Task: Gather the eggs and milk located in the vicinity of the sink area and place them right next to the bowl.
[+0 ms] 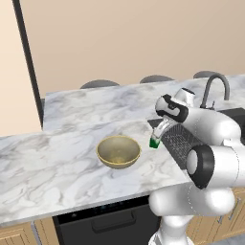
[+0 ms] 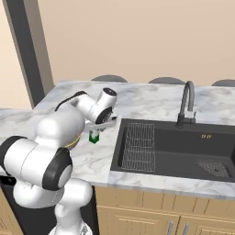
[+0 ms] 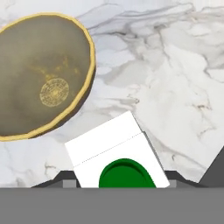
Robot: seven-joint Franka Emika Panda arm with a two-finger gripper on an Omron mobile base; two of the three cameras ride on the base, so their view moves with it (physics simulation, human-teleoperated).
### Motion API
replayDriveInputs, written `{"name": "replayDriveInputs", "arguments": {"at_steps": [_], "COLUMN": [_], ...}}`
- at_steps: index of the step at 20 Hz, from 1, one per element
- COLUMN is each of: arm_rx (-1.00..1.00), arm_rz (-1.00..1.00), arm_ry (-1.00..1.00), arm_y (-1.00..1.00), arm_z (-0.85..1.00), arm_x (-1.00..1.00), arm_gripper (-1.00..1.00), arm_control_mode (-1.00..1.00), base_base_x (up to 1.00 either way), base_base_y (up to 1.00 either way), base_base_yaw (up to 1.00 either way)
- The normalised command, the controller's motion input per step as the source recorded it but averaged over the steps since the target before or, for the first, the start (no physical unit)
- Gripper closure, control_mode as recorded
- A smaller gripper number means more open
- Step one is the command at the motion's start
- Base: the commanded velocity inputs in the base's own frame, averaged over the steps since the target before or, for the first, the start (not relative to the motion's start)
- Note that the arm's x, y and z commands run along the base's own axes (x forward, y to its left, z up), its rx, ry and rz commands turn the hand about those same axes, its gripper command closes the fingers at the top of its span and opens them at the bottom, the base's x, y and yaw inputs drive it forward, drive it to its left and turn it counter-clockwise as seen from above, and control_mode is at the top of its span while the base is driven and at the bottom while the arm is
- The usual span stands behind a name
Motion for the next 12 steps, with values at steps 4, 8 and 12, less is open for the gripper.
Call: {"name": "replayDriveInputs", "arguments": {"at_steps": [4, 8, 12], "arm_rx": [-0.01, 0.0, 0.0], "arm_rz": [0.09, 0.12, 0.03], "arm_ry": [-0.01, 0.0, -0.08], "arm_y": [0.21, 0.35, 0.06], "arm_z": [-0.13, -0.2, -0.28], "arm_x": [0.04, 0.14, 0.15], "arm_gripper": [1.0, 1.0, 1.0], "arm_control_mode": [-1.0, -1.0, -1.0], "base_base_x": [0.0, 0.0, 0.0], "base_base_y": [0.0, 0.0, 0.0], "base_base_yaw": [0.0, 0.0, 0.0]}}
